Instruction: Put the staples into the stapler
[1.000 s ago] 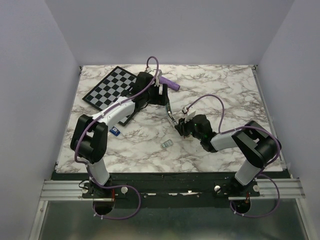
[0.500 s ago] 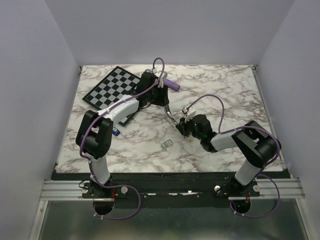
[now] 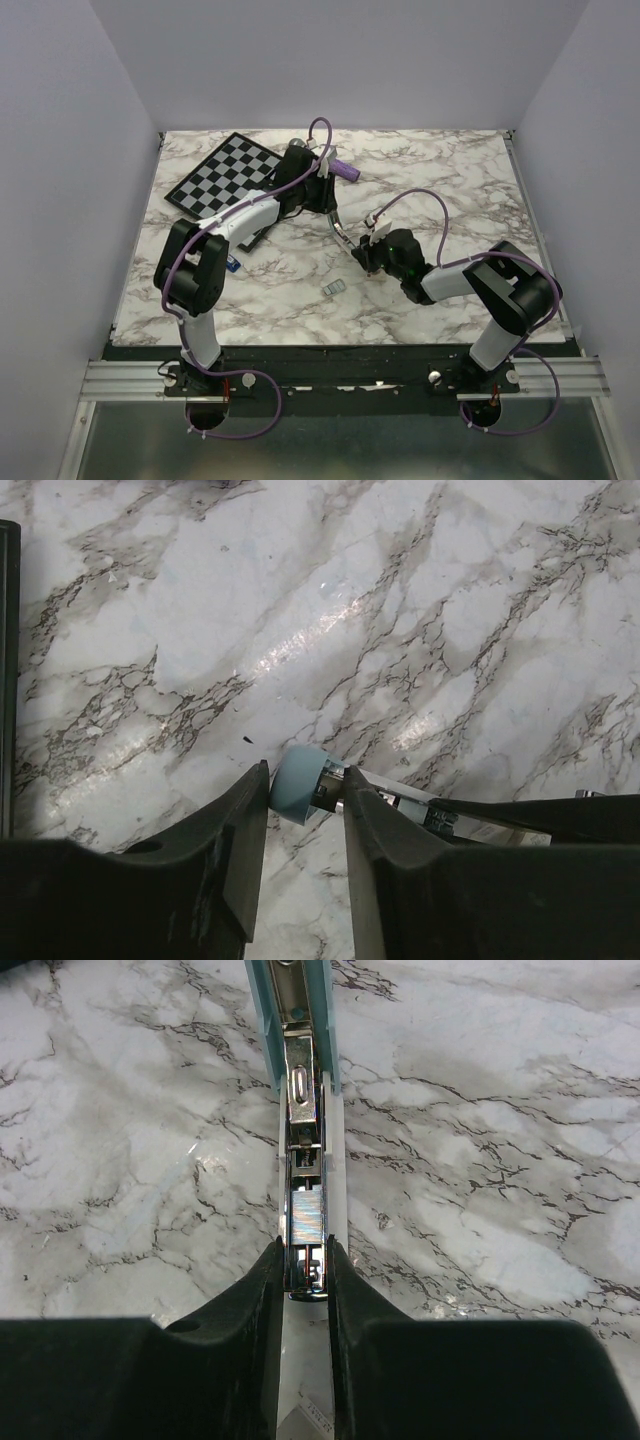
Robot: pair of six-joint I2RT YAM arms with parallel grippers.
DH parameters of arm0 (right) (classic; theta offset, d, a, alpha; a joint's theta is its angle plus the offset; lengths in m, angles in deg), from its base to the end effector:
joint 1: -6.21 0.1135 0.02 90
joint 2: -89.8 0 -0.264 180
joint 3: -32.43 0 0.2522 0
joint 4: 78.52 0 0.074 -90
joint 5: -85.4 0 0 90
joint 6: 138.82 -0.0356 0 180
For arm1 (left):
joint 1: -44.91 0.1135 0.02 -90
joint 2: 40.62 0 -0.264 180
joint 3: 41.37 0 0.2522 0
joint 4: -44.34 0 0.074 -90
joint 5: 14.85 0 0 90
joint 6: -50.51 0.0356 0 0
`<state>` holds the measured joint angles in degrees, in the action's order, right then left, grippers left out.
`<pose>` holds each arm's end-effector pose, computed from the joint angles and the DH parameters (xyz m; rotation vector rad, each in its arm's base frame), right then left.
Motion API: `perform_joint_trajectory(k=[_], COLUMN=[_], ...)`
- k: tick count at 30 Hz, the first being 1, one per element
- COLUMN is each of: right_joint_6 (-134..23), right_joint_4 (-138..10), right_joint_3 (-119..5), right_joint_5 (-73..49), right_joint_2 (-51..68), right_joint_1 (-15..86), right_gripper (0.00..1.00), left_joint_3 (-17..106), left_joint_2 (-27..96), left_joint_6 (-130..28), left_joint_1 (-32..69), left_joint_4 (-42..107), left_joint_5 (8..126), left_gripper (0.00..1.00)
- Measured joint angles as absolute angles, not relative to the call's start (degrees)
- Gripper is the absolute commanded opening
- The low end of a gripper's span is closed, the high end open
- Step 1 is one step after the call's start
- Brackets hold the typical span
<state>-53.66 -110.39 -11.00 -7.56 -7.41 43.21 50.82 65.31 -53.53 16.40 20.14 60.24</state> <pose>0.2415 0.1843 0.1311 -0.5846 1.9026 0.5281 0.3673 -0.2099 0.2408 0.4342 2.2566 -0.6860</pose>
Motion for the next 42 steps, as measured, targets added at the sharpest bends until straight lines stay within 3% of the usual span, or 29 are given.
perform_joint_trajectory(k=[5,16,23,36,42], right_joint_6=[-53.7,-53.7,-53.6,-53.3,-53.3], right_joint_4=[-110.4,-110.4,-110.5,-110.5,-110.5], right_joint_3=[-11.0,-11.0,-11.0,-11.0,-11.0], right_joint_5=[-7.6,-7.6,-7.6,-7.6,-7.7], right_joint_2=[-7.4,-7.4,-7.4,-7.4,-7.4], right_joint_1=[43.2,43.2,43.2,43.2,43.2], right_gripper=[0.23,0.22,0.22,0.22,0.24], left_joint_3=[51.1,48.4,44.0,36.3,35.1], left_joint_2=[65.5,63.5,60.3,58.3,58.1], left_joint_6=[-53.2,-52.2,-51.9,-53.5,-56.2], left_joint_1=[16.3,13.9,8.4,0.1,-0.6], left_joint_4=[20.2,22.7,25.3,33.5,35.2], left_joint_5=[59.8,62.3,68.1,78.4,78.7], left_gripper=[0.26,0.20,0.11,0.08,0.12])
